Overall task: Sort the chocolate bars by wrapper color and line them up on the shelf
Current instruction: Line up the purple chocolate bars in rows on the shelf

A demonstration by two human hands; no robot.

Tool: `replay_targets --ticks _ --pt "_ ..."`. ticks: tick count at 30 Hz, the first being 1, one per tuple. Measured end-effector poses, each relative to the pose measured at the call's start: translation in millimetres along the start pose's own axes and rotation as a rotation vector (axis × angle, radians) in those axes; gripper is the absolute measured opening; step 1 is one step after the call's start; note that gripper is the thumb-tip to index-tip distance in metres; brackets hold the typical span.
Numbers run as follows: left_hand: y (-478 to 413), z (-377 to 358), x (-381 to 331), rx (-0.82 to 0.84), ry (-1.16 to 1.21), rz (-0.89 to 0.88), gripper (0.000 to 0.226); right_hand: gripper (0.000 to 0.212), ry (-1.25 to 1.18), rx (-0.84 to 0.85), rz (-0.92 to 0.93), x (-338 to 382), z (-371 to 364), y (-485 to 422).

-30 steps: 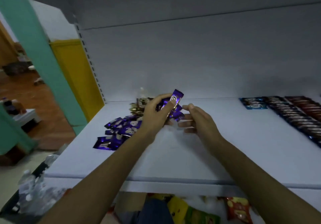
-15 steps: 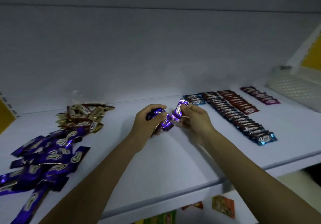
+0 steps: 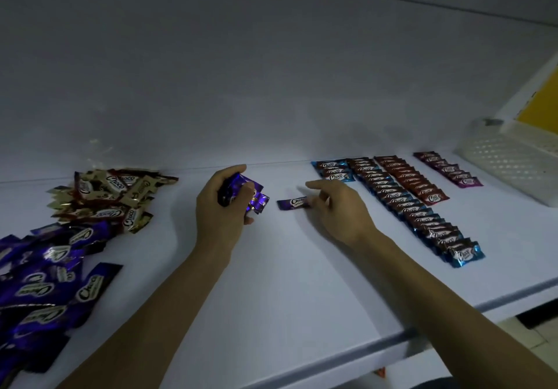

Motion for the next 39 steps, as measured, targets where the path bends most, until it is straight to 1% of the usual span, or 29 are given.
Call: replay_targets --ticks 3,6,10,14,18,20,21,23,29,34,36,37,38,39 --pt "0.6 -0.6 -1.7 0.009 0.010 -0.020 0.034 0.029 0.108 0.075 0.009 9.6 -11.7 -9.8" --pt "1.4 -0.9 -2.2 0.005 0.012 -0.026 0.035 0.028 0.146 0.096 -0.004 18.0 -18.2 -31.6" --pt "1.3 0.4 -4.3 -0.007 0.021 -0.019 0.035 0.025 0.221 0.027 -0.014 28.9 -23.2 -70.5" --pt "1.3 2.1 -4.0 -0.029 0.057 -0.022 0.036 0.025 0.216 0.010 -0.097 29.3 -23.9 -101.3" --pt "0.8 1.7 -3.0 -0.008 0.067 -0.031 0.038 0.024 0.378 -0.030 -0.155 29.0 -24.0 -111.7" --pt "-0.2 1.5 -2.2 0.001 0.061 -0.029 0.039 0.024 0.427 -0.085 -0.112 33.7 -28.7 -105.7" --pt "-0.6 1.5 -2.0 0.008 0.060 -0.030 0.039 0.026 0.403 -0.095 -0.076 36.5 -32.7 -99.9" --pt "-1.6 0.9 -1.9 0.021 0.052 -0.037 0.039 0.035 0.337 -0.059 -0.036 38.1 -42.8 -88.7" --pt "-1.4 1.6 0.0 0.004 0.061 -0.037 0.039 0.050 0.333 0.013 -0.124 25.8 -45.4 -80.9" --pt "-2.1 0.7 -0.1 0.011 0.102 -0.017 0.042 0.046 0.325 0.037 -0.156 17.9 -40.2 -79.9" --pt "-2.4 2.1 -0.5 0.003 0.127 -0.007 0.043 0.044 0.323 0.028 -0.134 16.1 -41.5 -80.7" --pt "-2.7 3.1 -0.4 -0.003 0.134 -0.002 0.044 0.043 0.267 -0.004 -0.102 17.5 -39.8 -80.2" --pt "-2.9 3.8 0.0 -0.007 0.140 0.003 0.046 0.040 0.127 -0.027 -0.056 20.6 -36.3 -78.7" --pt "-3.5 3.8 0.8 -0.007 0.146 0.007 0.050 0.035 -0.094 -0.008 -0.012 25.3 -30.7 -74.9"
Point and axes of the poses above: each hand's wrist, its own y-axis away from the middle knuckle, its own z-axis out of the back of the hand, x = y × z, the point moved 5 cm from there along -y, towards the middle knuckle, and after that the axes turned 14 degrees about x, right-handed, at the moved point
